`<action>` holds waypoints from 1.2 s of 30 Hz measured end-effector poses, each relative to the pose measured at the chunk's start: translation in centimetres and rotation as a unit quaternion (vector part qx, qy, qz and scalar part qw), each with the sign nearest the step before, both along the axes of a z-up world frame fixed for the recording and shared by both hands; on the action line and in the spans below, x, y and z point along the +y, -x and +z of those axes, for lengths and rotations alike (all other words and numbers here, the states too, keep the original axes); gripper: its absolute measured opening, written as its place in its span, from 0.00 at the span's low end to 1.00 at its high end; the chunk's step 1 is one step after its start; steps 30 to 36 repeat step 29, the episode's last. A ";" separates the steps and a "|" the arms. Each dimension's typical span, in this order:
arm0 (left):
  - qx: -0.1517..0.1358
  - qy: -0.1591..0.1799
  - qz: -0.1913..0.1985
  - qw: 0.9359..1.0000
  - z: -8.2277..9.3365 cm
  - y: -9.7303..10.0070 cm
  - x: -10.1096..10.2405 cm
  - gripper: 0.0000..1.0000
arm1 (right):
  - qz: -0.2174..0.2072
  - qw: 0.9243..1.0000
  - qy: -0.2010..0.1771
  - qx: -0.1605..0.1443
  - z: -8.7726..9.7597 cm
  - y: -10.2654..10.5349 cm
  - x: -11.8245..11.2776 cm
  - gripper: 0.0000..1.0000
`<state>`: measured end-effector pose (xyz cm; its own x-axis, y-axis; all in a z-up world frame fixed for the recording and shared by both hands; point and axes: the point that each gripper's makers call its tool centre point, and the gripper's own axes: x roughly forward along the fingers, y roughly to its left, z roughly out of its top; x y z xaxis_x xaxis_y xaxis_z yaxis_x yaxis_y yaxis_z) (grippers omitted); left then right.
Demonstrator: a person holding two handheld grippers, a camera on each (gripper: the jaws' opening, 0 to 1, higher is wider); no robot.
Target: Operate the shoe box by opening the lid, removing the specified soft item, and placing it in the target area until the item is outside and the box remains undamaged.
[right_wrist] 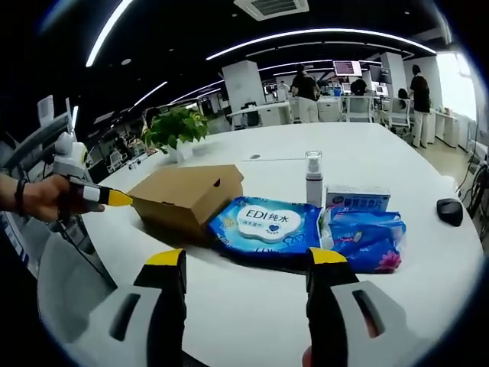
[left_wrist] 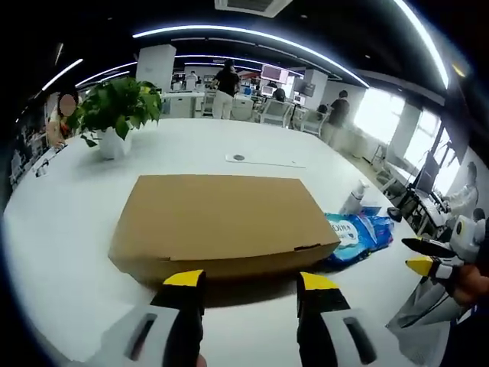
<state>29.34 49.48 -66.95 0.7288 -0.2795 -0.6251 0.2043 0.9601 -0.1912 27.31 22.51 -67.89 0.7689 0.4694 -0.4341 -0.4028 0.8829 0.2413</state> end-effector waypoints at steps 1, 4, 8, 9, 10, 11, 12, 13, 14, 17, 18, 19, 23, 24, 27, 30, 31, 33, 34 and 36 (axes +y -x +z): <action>-0.001 0.001 0.001 1.000 0.1 0.0 0.0 0.48 | 0.001 1.000 0.001 0.002 -0.2 0.2 0.0 0.60; -0.007 0.009 0.011 1.000 0.4 -0.1 0.2 0.48 | 0.007 1.000 0.006 0.002 -0.3 0.4 0.1 0.60; -0.006 0.005 0.006 1.000 0.4 0.3 0.1 0.48 | 0.010 1.000 0.003 0.001 -0.3 0.2 0.4 0.60; -0.004 0.005 0.008 1.000 0.3 0.4 0.3 0.48 | 0.010 1.000 0.004 0.001 -0.3 0.2 0.5 0.60; -0.004 0.006 0.010 1.000 0.3 0.4 0.4 0.48 | 0.011 1.000 0.005 0.001 -0.3 0.2 0.5 0.60; -0.005 0.011 0.017 1.000 0.4 0.5 0.5 0.48 | 0.014 1.000 0.005 -0.001 -0.2 0.2 0.7 0.60; -0.005 0.011 0.018 1.000 0.4 0.5 0.5 0.48 | 0.017 1.000 0.005 -0.001 -0.2 0.3 0.9 0.60; -0.006 0.011 0.018 1.000 0.5 0.6 0.5 0.48 | 0.019 1.000 0.005 0.000 -0.3 0.3 1.0 0.60; -0.007 0.011 0.017 1.000 0.5 0.6 0.5 0.48 | 0.022 1.000 0.006 0.002 -0.4 0.4 1.2 0.60; -0.008 0.011 0.015 1.000 0.6 0.8 0.5 0.48 | 0.025 1.000 0.007 0.001 -0.3 0.4 1.5 0.60; -0.008 0.011 0.016 1.000 0.6 0.9 0.6 0.48 | 0.025 1.000 0.006 0.002 -0.3 0.5 1.5 0.60; -0.008 0.012 0.018 1.000 0.6 1.1 0.8 0.48 | 0.025 1.000 0.005 0.002 -0.4 0.5 1.6 0.60; -0.008 0.015 0.024 1.000 0.4 1.6 1.3 0.48 | 0.028 1.000 0.008 0.004 -0.6 0.9 1.9 0.60; -0.007 0.014 0.025 1.000 0.4 1.8 1.5 0.48 | 0.029 1.000 0.008 0.007 -0.8 1.1 2.0 0.60; -0.008 0.014 0.028 0.999 0.3 2.1 2.1 0.48 | 0.029 0.999 0.010 0.009 -1.0 1.3 2.0 0.60; -0.010 0.016 0.032 0.999 0.4 2.3 2.4 0.48 | 0.027 1.000 0.010 0.009 -1.0 1.4 2.0 0.60; -0.010 0.016 0.032 0.999 0.4 2.3 2.4 0.48 | 0.027 1.000 0.010 0.009 -1.0 1.4 2.0 0.60; -0.010 0.016 0.032 0.999 0.4 2.3 2.4 0.48 | 0.027 1.000 0.010 0.009 -1.0 1.4 2.0 0.60; -0.010 0.016 0.032 0.999 0.4 2.3 2.4 0.48 | 0.027 1.000 0.010 0.009 -1.0 1.4 2.0 0.60; -0.010 0.016 0.032 0.999 0.4 2.3 2.4 0.48 | 0.027 1.000 0.010 0.009 -1.0 1.4 2.0 0.60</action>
